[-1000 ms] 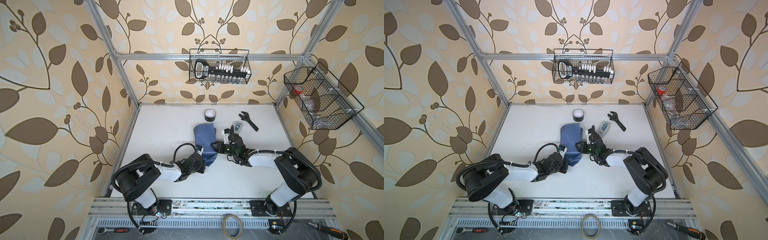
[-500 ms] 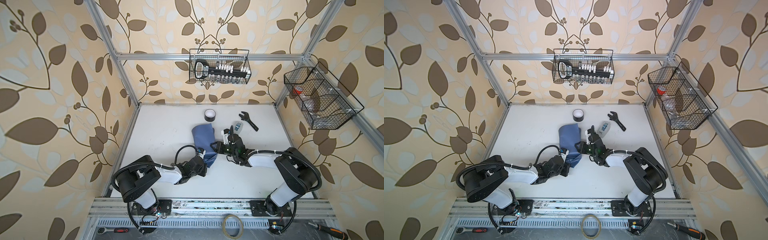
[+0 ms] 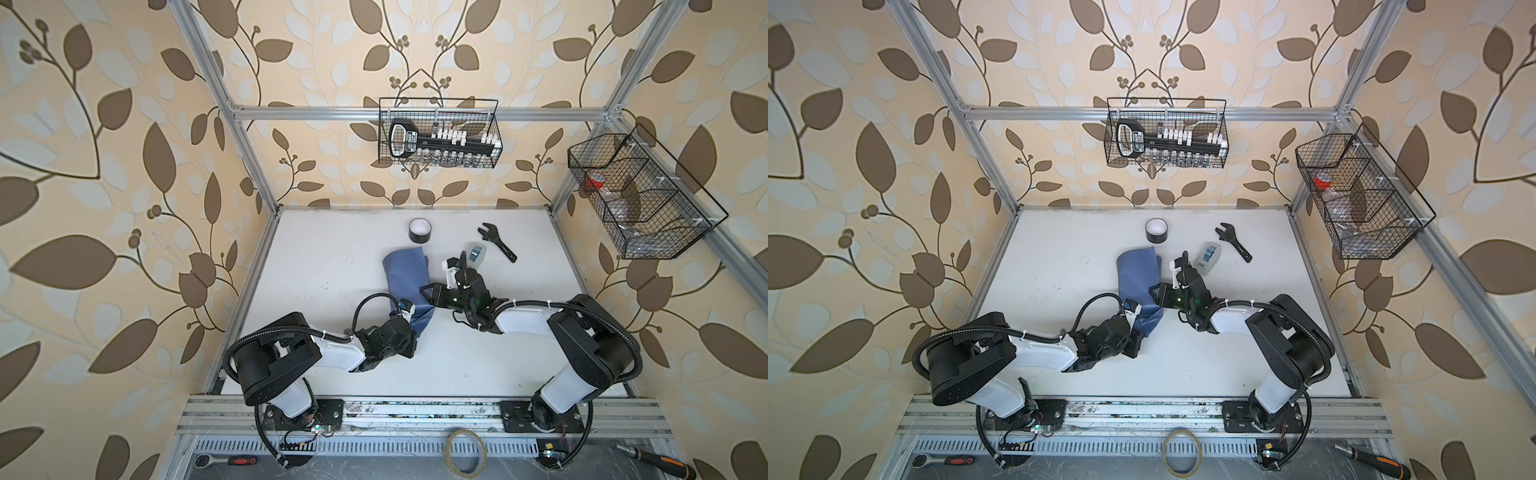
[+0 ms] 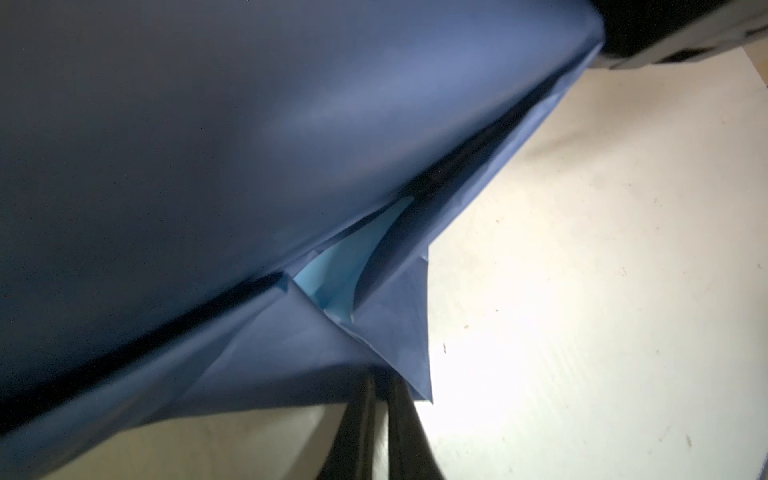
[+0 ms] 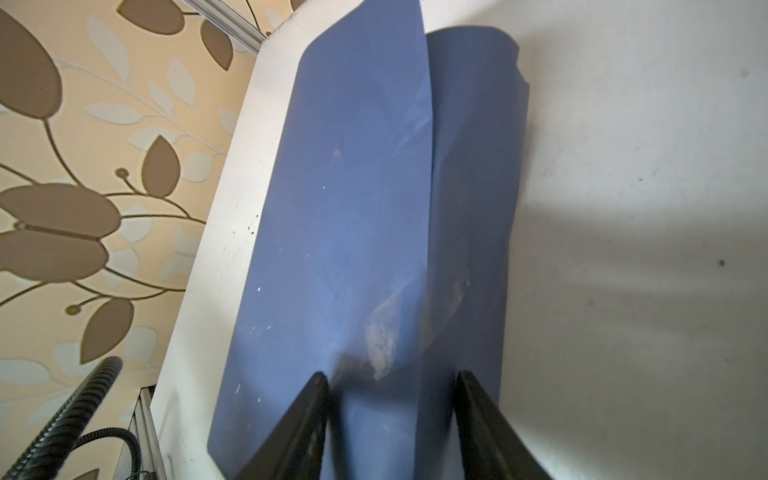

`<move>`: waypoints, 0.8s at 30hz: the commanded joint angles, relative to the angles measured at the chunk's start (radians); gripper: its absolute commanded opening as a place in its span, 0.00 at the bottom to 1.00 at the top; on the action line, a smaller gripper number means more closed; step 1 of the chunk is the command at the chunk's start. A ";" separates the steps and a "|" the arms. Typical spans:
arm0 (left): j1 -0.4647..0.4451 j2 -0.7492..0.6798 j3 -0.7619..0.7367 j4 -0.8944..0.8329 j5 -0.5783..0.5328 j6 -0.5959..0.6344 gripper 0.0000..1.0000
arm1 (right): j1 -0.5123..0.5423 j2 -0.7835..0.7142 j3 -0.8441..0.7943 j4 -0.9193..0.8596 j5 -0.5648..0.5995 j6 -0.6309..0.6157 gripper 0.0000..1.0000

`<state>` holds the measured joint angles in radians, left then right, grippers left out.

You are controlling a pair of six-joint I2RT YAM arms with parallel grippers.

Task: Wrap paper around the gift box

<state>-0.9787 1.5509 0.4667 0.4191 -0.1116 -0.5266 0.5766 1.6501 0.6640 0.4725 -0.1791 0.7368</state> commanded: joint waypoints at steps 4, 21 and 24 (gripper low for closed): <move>-0.012 -0.102 0.003 -0.151 -0.061 0.001 0.17 | 0.015 0.025 -0.016 -0.080 0.007 -0.004 0.50; -0.002 -0.403 0.095 -0.387 -0.069 0.287 0.40 | -0.039 -0.127 0.061 -0.205 -0.015 -0.058 0.58; -0.008 -0.360 0.125 -0.380 -0.025 0.405 0.44 | -0.057 -0.197 0.057 -0.247 -0.010 -0.074 0.60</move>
<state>-0.9817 1.1690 0.5350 0.0463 -0.1783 -0.2768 0.5327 1.5146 0.6907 0.2932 -0.1848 0.6971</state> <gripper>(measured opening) 0.431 0.600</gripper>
